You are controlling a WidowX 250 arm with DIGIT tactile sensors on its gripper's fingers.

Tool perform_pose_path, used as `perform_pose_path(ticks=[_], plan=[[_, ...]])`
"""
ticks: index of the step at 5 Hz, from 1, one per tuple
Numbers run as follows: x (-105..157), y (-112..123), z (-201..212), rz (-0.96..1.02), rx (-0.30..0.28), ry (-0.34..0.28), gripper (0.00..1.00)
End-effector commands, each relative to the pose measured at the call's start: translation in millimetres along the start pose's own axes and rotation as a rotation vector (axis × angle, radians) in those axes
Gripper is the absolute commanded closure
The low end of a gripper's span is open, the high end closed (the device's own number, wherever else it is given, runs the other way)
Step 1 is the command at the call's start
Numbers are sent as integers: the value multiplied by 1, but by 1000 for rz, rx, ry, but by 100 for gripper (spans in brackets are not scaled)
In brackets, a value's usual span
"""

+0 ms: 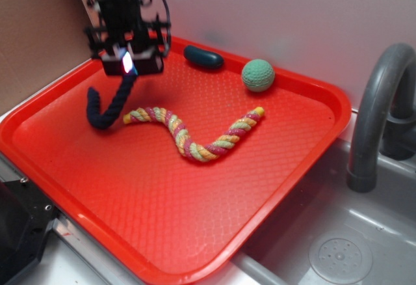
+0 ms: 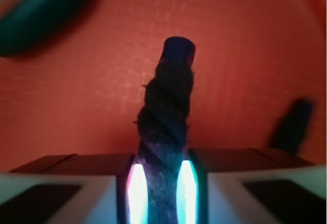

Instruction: Grab the blue rope.

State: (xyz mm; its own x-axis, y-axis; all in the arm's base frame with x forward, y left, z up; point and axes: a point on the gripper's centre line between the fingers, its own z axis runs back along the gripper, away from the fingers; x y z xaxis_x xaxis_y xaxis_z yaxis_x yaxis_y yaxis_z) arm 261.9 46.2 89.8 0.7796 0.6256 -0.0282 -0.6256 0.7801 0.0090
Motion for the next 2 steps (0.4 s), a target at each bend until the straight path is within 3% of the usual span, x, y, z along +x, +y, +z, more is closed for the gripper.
perform_pose_path(ticks=[1,2], plan=[[-29,-19,109,-202,-81,-75,100],[-54,-26,133,-332,-86,-114,100]])
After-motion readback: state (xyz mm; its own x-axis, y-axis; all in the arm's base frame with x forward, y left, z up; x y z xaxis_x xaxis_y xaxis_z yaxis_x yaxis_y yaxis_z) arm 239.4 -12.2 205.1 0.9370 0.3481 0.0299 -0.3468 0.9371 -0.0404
